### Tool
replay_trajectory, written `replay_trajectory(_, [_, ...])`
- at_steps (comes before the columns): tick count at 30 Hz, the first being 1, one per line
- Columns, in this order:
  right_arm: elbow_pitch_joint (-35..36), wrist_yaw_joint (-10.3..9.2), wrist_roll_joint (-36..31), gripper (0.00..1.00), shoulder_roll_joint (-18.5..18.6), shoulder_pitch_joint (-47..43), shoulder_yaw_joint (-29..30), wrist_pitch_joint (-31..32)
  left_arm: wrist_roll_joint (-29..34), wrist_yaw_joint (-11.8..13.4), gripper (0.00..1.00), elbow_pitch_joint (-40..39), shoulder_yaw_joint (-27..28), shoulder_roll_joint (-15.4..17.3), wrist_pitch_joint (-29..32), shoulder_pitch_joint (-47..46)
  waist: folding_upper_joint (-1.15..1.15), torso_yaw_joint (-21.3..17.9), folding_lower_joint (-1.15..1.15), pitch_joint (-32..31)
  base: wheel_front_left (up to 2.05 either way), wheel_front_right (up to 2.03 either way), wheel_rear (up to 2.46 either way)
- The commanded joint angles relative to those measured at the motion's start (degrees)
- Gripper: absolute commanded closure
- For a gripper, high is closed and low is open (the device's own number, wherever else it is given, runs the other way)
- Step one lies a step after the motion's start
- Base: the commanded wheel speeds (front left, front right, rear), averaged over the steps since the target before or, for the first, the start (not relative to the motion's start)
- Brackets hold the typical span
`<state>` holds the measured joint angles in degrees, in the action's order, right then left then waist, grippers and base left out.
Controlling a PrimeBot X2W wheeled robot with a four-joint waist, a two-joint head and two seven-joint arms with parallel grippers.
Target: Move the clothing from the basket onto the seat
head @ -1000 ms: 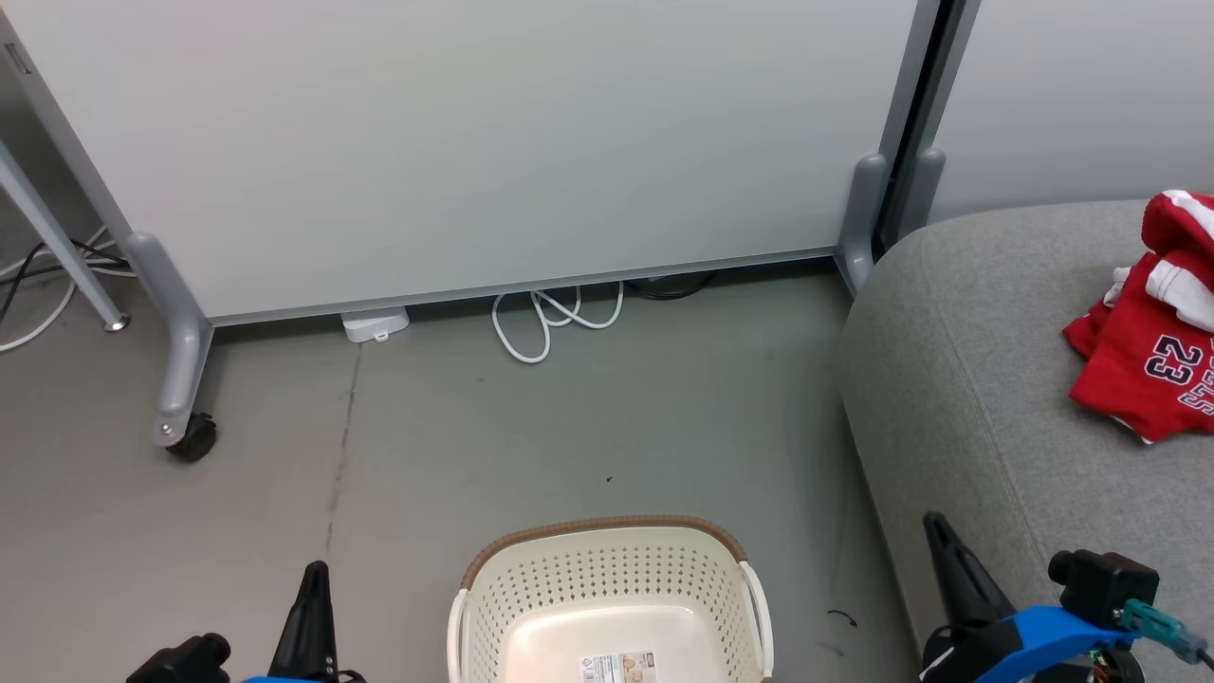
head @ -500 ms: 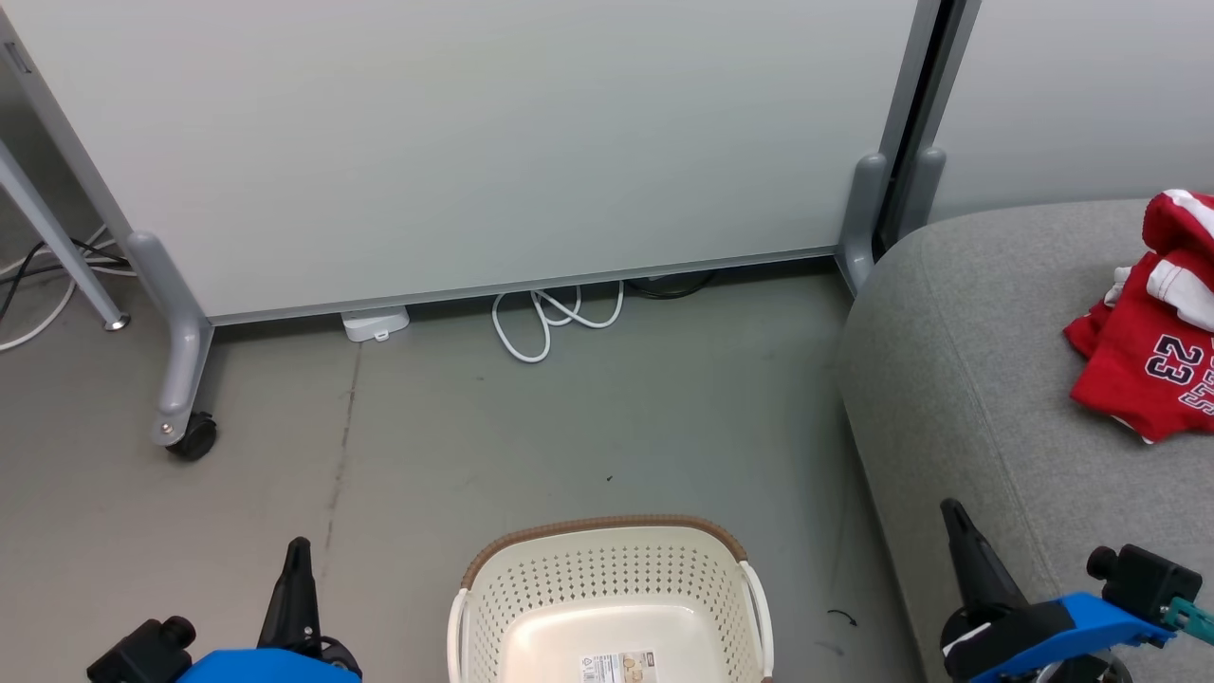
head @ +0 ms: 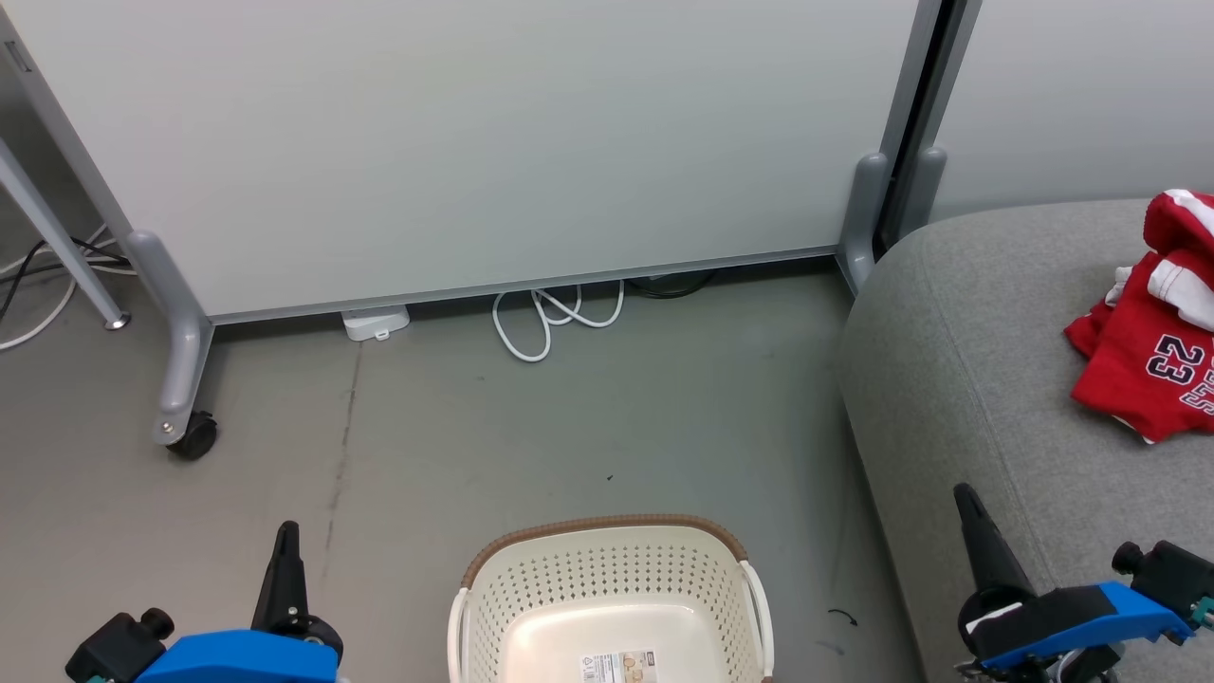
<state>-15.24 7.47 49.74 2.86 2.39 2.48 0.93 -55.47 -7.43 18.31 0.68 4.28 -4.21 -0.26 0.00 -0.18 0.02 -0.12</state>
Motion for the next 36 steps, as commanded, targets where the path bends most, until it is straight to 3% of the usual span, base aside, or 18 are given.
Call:
replay_trajectory(1, [0.9, 0.02, 2.6, 1.00, 0.0, 1.6, 0.4, 0.4, -2.1, 0.0, 1.00, -1.0, 0.5, 0.1, 0.6, -1.9, 0.00, 0.0, -0.01, 0.0, 0.00, 0.00, 0.00])
replay_trajectory(36, [1.2, 0.03, 23.3, 1.00, 0.0, 3.0, 2.3, 3.1, -20.1, -0.1, 1.00, -2.8, 3.4, -0.7, 5.9, -4.2, 0.00, 0.1, -0.01, 0.1, 0.00, 0.00, 0.00])
